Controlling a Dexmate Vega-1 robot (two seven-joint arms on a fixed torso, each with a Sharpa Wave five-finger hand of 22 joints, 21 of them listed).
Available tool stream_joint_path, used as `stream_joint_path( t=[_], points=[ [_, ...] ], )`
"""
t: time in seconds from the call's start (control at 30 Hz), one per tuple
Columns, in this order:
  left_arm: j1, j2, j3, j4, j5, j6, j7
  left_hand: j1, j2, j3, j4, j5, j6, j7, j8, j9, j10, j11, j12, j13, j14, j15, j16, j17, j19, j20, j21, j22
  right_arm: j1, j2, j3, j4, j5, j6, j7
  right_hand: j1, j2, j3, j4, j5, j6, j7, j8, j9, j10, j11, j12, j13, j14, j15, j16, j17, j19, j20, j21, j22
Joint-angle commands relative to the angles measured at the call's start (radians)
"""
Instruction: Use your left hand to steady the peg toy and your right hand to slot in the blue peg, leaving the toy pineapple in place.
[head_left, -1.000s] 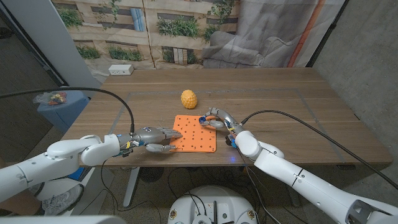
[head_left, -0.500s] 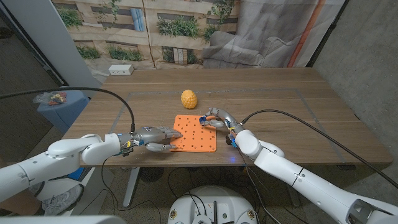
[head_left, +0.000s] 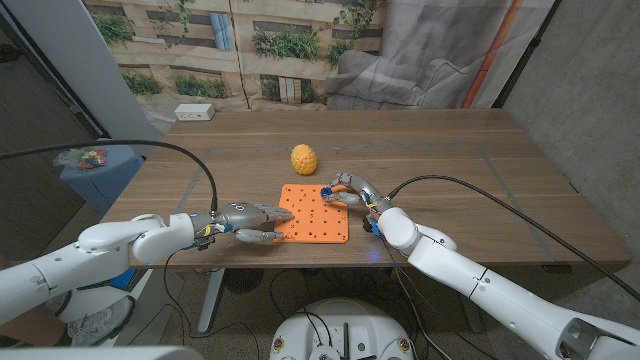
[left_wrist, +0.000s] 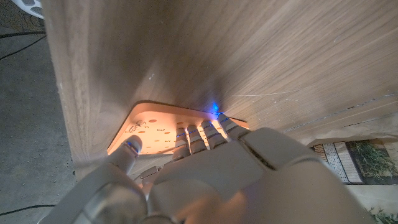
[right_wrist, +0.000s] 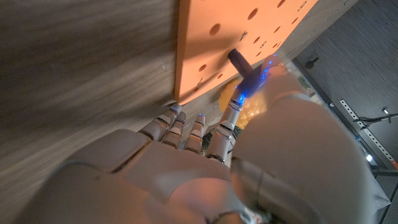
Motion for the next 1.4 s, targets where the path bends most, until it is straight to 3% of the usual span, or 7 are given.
stream_joint_path(
  t=[0.03,1.4],
  points=[
    [-0.01,-0.004,0.004,0.007,0.005,-0.011,-0.005,0.012,0.073,0.003,-0.007,-0.003,0.013,0.001,0.005,0.002,0.009,-0.001,0.005,0.003,0.016,-0.052,0.007,0.004,0.005,-0.14,0.004,0.002,0.016,0.004,-0.016,0.002,-0.005,-0.03,-0.002,0.019,0.016,-0.001,0.006,0.001,0.165,-0.036,0.037,0.01,0.008,-0.004,0.003,0.003,0.007,0.001,0.006,0.006,0.018,0.007,0.006,0.003],
    [-0.013,-0.011,0.009,0.005,0.005,-0.011,-0.017,0.014,0.073,0.011,-0.019,-0.004,0.013,0.0,0.005,0.003,0.012,-0.004,0.006,0.003,0.022,-0.052,0.008,0.004,0.008,-0.141,0.004,0.002,0.034,0.002,-0.031,-0.012,0.037,-0.109,-0.002,0.045,0.011,-0.008,0.005,-0.004,0.181,-0.035,0.051,0.016,0.024,-0.012,0.007,0.003,0.01,-0.012,0.01,0.011,0.024,-0.007,0.003,0.003]
  ],
)
